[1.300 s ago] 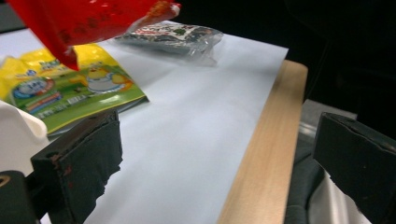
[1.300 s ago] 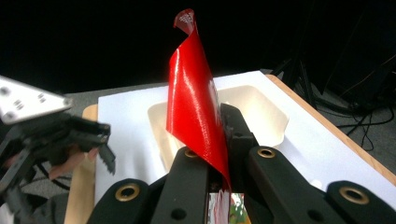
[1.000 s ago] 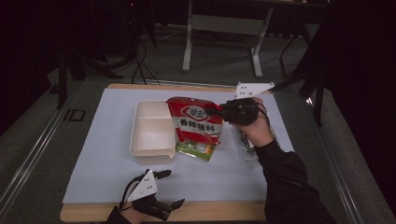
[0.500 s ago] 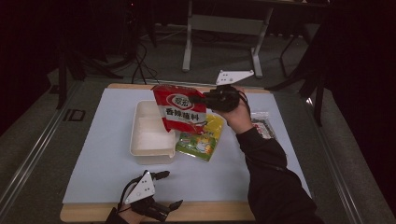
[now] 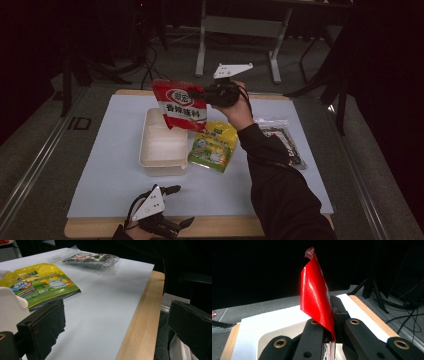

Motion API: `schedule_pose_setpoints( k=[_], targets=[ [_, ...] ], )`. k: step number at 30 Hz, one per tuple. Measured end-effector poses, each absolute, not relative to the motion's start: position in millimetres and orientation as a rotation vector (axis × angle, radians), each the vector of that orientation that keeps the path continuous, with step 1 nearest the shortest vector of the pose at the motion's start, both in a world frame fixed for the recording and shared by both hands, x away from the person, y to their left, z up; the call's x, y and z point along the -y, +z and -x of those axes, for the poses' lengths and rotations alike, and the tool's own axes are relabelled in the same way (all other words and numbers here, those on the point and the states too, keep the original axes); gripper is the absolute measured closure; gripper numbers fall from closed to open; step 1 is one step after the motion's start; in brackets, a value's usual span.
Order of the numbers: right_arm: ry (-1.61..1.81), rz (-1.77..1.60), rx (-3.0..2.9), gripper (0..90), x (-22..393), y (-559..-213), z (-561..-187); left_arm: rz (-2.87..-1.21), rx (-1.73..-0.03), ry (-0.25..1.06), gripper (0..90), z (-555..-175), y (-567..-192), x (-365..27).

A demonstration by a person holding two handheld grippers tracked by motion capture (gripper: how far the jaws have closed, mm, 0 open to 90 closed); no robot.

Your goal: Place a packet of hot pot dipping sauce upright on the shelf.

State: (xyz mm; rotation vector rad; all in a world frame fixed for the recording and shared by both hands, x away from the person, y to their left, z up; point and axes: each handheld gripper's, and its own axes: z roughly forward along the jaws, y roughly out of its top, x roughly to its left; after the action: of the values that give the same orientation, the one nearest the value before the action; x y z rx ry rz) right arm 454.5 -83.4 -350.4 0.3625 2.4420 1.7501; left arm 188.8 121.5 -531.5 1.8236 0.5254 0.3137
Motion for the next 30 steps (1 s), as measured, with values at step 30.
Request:
schedule_pose_setpoints(
  k=[30],
  targets=[
    [1.739,-0.403,-2.414,89.0,15.8,-387.8,-500.1,-1.813,-0.518,0.286,3.0,-181.7,-532.9,-125.6]
  ],
)
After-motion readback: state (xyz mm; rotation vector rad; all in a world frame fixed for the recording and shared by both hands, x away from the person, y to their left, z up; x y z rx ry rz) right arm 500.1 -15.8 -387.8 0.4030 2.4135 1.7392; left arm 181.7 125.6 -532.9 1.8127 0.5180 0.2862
